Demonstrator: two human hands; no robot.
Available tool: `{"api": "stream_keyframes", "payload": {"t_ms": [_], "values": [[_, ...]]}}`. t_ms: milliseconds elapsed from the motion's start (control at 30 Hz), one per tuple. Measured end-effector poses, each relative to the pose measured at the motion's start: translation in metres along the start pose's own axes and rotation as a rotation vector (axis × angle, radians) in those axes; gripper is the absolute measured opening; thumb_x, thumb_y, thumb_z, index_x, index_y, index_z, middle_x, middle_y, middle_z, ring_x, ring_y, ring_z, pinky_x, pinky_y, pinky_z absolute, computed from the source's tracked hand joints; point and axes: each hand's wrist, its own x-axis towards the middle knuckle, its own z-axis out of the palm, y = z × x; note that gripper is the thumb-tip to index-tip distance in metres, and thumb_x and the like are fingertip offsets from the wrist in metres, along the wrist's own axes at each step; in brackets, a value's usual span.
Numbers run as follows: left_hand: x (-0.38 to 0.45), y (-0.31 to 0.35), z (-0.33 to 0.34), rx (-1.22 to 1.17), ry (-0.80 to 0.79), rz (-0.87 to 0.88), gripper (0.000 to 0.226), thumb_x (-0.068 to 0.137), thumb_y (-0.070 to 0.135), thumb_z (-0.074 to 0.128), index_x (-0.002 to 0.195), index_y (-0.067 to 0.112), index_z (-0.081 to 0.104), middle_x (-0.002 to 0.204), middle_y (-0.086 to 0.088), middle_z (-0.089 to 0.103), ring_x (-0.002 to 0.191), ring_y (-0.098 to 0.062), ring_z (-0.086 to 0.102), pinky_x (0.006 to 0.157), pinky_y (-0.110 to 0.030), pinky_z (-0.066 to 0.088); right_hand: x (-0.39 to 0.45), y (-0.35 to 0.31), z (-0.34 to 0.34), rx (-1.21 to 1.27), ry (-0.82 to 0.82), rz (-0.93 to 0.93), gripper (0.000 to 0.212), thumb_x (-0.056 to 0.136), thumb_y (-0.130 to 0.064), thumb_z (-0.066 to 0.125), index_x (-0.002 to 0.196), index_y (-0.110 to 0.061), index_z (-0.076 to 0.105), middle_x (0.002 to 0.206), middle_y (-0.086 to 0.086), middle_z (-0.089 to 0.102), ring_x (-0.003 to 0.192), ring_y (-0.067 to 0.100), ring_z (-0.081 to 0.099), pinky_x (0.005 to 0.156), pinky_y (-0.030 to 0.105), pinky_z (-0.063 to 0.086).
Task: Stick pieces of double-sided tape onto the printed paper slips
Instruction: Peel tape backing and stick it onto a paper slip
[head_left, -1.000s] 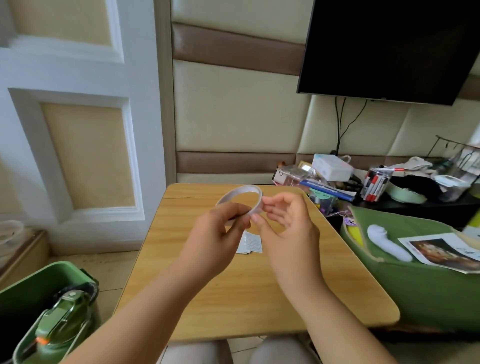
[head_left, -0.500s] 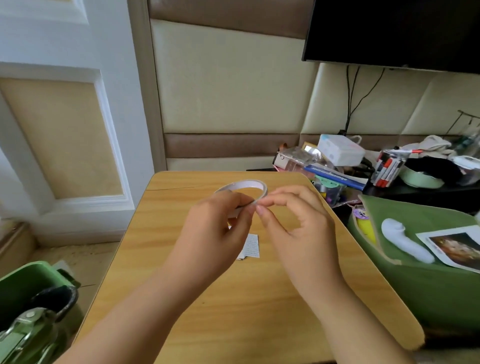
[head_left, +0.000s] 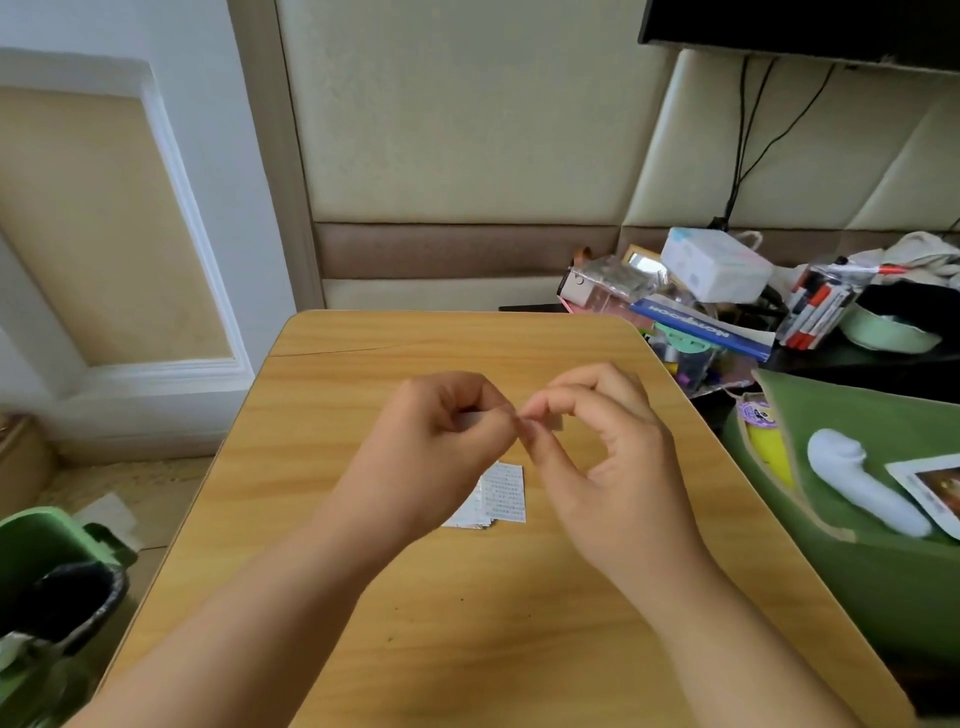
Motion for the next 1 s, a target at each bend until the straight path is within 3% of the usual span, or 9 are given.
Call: {"api": "stream_keyframes", "payload": {"t_ms": [167,267,333,467,567,633,700,800,1000], "values": [[0.009,-0.016,-0.005,0.009,-0.123,-0.032,0.017,0.089,0.034,0.058,0.076,0.025,0.065,0.065,-0.009,0.048,0.059,-0.017,0.034,0.054,-0.029,0.027,0.006,0.016,0.002,-0.053,-0.114,0.047,0.003,0.085,-0.023,0.062,0.084,-0.022,0.065,0.092,-0.018,0.053,0.099,0.005,0.044,0.085,0.002,0.031],[0.014,-0.019,-0.006,-0.042,-0.132,-0.036,0.019,0.087,0.032,0.06,0.074,0.02,0.063,0.056,-0.001,0.051,0.057,-0.017,0.031,0.053,-0.027,0.025,0.007,0.02,0.005,-0.073,-0.139,0.032,0.002,0.085,-0.02,0.063,0.085,-0.022,0.064,0.093,-0.013,0.053,0.1,0.008,0.043,0.086,0.002,0.03],[0.016,-0.02,-0.004,-0.06,-0.133,-0.049,0.02,0.091,0.022,0.056,0.075,0.012,0.061,0.053,0.012,0.051,0.055,-0.016,0.029,0.049,-0.024,0.024,0.007,0.023,0.01,-0.094,-0.134,-0.006,0.005,0.088,-0.023,0.058,0.087,-0.021,0.063,0.096,-0.015,0.051,0.101,0.009,0.042,0.087,0.009,0.034],[0.027,-0.036,-0.008,-0.143,-0.073,-0.099,0.023,0.09,0.025,0.058,0.069,0.02,0.064,0.064,-0.001,0.047,0.061,-0.017,0.034,0.055,-0.025,0.027,-0.001,0.03,0.014,-0.104,-0.173,-0.059,0.007,0.088,-0.029,0.053,0.085,-0.027,0.059,0.107,-0.023,0.048,0.112,0.004,0.037,0.094,0.033,0.036],[0.047,-0.06,-0.021,-0.072,0.015,-0.089,0.02,0.086,0.036,0.06,0.073,0.021,0.067,0.062,0.003,0.055,0.063,-0.017,0.042,0.062,-0.03,0.033,-0.009,0.034,0.014,0.069,-0.27,0.157,0.007,0.082,-0.039,0.058,0.081,-0.035,0.064,0.122,-0.029,0.047,0.125,-0.001,0.035,0.103,0.017,0.027],[0.06,-0.075,-0.024,0.115,0.06,-0.044,0.016,0.09,0.027,0.06,0.077,0.02,0.066,0.064,0.004,0.06,0.06,-0.006,0.049,0.061,-0.02,0.038,-0.013,0.038,0.014,0.355,-0.277,0.424,0.014,0.077,-0.041,0.063,0.087,-0.034,0.071,0.121,-0.028,0.051,0.124,-0.002,0.043,0.1,0.014,0.03],[0.071,-0.087,-0.023,0.386,0.073,0.042,0.014,0.092,0.019,0.057,0.081,0.018,0.066,0.069,0.009,0.061,0.061,0.001,0.053,0.055,-0.013,0.037,-0.014,0.039,0.017,0.664,-0.187,0.666,0.016,0.077,-0.027,0.065,0.088,-0.033,0.075,0.118,-0.019,0.06,0.111,0.001,0.052,0.094,0.022,0.033],[0.082,-0.115,-0.016,0.699,0.018,0.054,0.02,0.094,0.015,0.052,0.093,0.007,0.07,0.087,-0.006,0.067,0.078,-0.022,0.061,0.064,-0.032,0.048,-0.016,0.042,0.022,0.974,-0.046,0.937,0.019,0.072,-0.017,0.062,0.082,-0.018,0.078,0.101,-0.006,0.069,0.082,0.011,0.048,0.078,0.028,0.032],[0.084,-0.148,-0.011,0.75,0.026,0.016,0.02,0.094,0.014,0.05,0.092,0.003,0.067,0.094,-0.007,0.061,0.077,-0.021,0.052,0.055,-0.022,0.029,-0.022,0.046,0.024,1.128,-0.047,1.005,0.011,0.072,-0.019,0.064,0.075,-0.016,0.075,0.08,-0.006,0.062,0.072,0.012,0.043,0.069,0.029,0.031]]}}
